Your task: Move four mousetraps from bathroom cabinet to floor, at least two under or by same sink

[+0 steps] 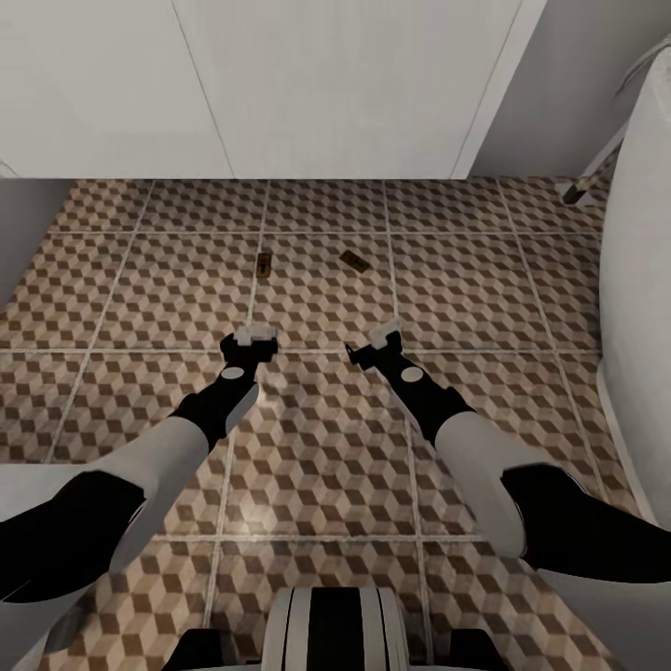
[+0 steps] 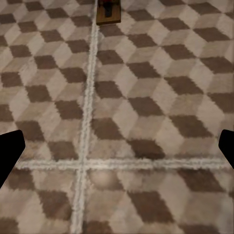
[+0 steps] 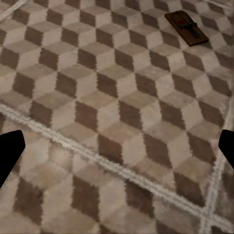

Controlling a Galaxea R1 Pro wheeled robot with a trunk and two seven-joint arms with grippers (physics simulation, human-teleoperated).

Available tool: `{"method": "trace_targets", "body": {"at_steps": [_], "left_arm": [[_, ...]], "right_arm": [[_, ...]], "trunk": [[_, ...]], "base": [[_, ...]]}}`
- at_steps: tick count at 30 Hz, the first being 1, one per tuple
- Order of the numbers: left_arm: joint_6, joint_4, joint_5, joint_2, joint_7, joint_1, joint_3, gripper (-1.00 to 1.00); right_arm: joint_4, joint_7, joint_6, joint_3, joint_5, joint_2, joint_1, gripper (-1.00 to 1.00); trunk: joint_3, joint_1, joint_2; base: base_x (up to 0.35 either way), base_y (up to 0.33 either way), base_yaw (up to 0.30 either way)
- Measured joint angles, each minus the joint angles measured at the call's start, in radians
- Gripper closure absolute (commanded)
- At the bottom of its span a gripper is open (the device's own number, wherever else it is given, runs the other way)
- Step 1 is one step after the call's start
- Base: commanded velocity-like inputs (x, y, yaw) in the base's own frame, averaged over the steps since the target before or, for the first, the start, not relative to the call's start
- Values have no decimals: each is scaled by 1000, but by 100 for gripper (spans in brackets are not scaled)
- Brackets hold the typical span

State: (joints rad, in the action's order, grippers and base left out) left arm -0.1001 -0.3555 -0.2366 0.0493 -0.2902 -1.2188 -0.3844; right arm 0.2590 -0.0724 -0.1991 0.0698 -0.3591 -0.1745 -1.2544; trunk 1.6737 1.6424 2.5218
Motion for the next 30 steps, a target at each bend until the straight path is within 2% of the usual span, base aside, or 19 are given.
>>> {"method": "trace_targets", "body": {"at_steps": [10,16,22,29,30], "left_arm": [[-4,47,0,0,3,10,-1,-100],[-18,58,0,0,3,24,-1,-100],[-80,77,-1,1,3,41,-1,-100],[-179,183,-2,16,4,57,-1,-100],[-209,216,-2,20,9,59,-1,-100]], "right_arm": [[-62,0,-53,-3,-6,0,1,-100],[-115,1,-98,-6,-10,11,2,-100],[-163,5,-150,-6,-11,17,3,-100],[-198,7,-188,-6,-10,36,9,-100],[-200,7,-191,-6,-10,41,11,-100]], "trunk": [[-39,-4,-2],[-62,-7,-4],[-85,-10,-5],[-112,-13,-7],[-116,-13,-7]], "base": [[0,0,0],[0,0,0],[0,0,0],[0,0,0],[0,0,0]]}}
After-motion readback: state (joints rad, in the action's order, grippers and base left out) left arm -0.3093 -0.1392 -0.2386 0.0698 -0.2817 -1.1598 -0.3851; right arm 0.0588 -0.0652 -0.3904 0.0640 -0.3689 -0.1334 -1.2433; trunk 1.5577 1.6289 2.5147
